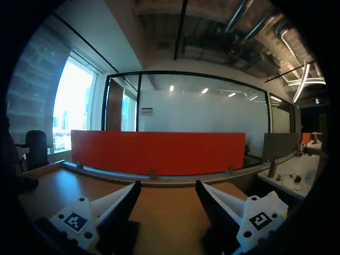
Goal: Fold towel
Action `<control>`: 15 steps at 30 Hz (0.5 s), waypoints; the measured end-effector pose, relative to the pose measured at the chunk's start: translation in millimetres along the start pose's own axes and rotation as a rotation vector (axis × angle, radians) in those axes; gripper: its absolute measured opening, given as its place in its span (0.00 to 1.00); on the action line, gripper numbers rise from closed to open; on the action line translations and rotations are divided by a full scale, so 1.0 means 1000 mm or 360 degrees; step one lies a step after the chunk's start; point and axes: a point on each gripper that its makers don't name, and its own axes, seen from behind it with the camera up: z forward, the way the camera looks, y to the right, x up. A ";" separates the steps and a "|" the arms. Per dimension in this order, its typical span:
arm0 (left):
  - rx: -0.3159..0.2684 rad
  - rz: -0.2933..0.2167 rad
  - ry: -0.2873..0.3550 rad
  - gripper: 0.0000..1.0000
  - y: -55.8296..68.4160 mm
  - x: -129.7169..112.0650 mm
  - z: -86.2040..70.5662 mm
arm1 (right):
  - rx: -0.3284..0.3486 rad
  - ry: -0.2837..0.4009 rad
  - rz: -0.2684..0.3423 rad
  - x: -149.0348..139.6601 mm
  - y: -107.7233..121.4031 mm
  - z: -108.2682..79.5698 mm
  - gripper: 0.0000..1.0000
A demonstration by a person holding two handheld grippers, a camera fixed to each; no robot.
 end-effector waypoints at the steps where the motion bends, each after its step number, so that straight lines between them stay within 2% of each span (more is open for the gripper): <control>1: -0.0002 0.0000 -0.0003 0.94 0.001 0.002 -0.001 | 0.0000 0.0002 -0.0001 0.004 0.000 -0.001 0.99; 15: -0.0109 0.0050 -0.0072 0.94 0.014 0.015 -0.005 | 0.0040 -0.0024 -0.0023 0.041 -0.010 -0.008 0.99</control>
